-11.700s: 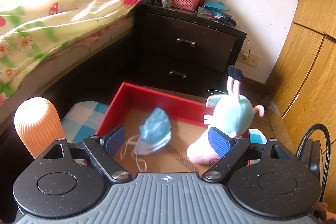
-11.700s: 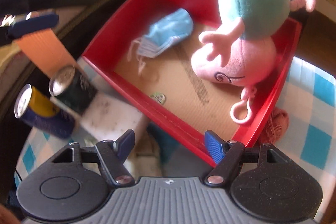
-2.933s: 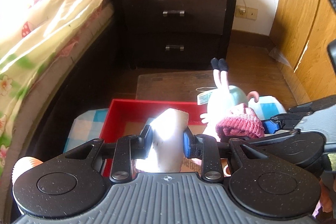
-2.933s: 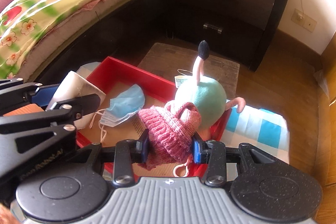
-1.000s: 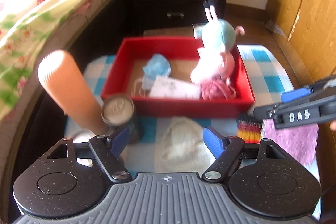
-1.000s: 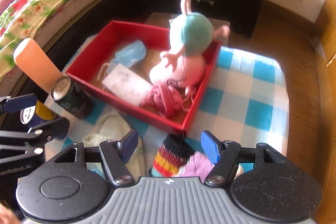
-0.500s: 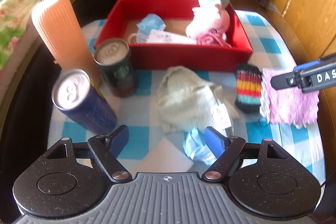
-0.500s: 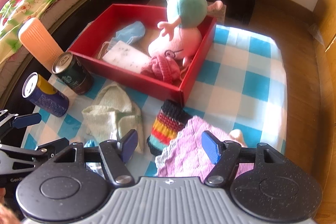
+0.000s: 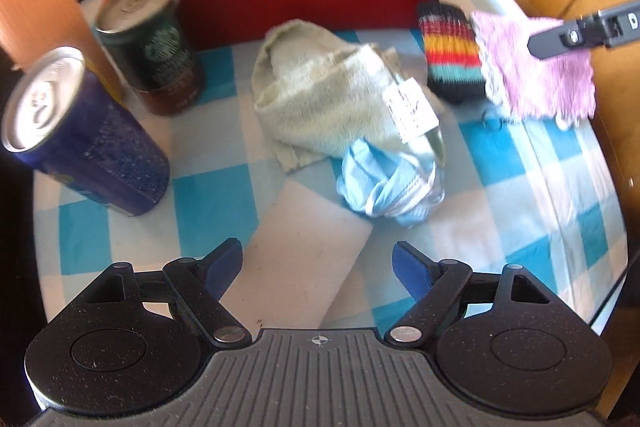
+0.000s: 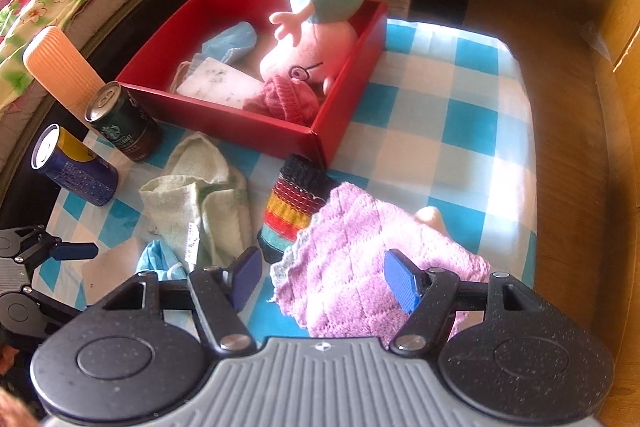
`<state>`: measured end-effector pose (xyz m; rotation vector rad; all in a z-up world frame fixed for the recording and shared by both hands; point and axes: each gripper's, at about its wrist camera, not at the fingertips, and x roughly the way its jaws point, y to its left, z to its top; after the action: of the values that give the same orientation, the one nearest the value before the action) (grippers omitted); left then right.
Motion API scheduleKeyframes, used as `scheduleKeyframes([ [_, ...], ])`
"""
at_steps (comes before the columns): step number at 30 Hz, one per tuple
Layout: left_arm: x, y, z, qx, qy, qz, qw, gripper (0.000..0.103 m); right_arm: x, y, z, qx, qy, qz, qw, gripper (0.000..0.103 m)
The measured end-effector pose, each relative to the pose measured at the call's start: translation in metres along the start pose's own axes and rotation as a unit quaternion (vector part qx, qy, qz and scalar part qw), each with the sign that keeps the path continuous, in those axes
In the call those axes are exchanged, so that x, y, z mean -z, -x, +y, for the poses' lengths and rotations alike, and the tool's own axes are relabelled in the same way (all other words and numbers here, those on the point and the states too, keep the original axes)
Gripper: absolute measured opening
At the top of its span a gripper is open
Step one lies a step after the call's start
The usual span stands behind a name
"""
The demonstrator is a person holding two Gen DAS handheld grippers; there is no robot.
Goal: Organize soft objects
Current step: 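Move left tool to a white foam block while right tool approaches the pink towel, then close left tool on the white foam block while right tool grasps the pink towel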
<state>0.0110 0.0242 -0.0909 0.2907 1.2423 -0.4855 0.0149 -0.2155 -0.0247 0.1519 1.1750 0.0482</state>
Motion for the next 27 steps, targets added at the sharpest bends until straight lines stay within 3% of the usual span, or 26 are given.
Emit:
scheduleKeyframes([
  [7, -0.001, -0.015, -0.007, 0.010, -0.044, 0.015, 0.9989, 0.094, 0.003, -0.007, -0.007, 0.003, -0.008, 0.010, 1.000, 0.045],
  [9, -0.003, -0.019, -0.006, -0.004, -0.049, 0.016, 0.9987, 0.094, 0.002, -0.006, -0.011, 0.003, -0.013, 0.010, 1.000, 0.045],
  [12, -0.003, -0.028, 0.001, 0.009, -0.033, 0.029, 0.9990, 0.096, 0.002, -0.004, -0.020, 0.001, -0.024, 0.008, 1.000, 0.045],
  [16, -0.004, -0.030, -0.008, -0.005, -0.051, 0.031, 0.9982, 0.095, 0.000, 0.001, -0.031, 0.005, -0.031, 0.003, 0.999, 0.045],
  [18, -0.002, -0.029, -0.010, -0.014, -0.054, 0.025, 0.9981, 0.091, 0.000, 0.002, -0.036, 0.007, -0.035, 0.003, 0.999, 0.045],
  [21, -0.001, -0.024, -0.001, -0.023, -0.036, 0.016, 0.9989, 0.075, 0.001, 0.003, -0.042, 0.010, -0.036, 0.005, 0.999, 0.046],
  [23, 0.000, -0.018, 0.005, -0.022, -0.018, 0.010, 0.9995, 0.054, 0.002, 0.003, -0.046, 0.014, -0.037, 0.008, 0.999, 0.055],
  [27, 0.003, -0.013, 0.016, 0.003, 0.018, 0.010, 0.9998, 0.051, 0.007, 0.001, -0.045, 0.027, -0.024, 0.018, 0.999, 0.058],
])
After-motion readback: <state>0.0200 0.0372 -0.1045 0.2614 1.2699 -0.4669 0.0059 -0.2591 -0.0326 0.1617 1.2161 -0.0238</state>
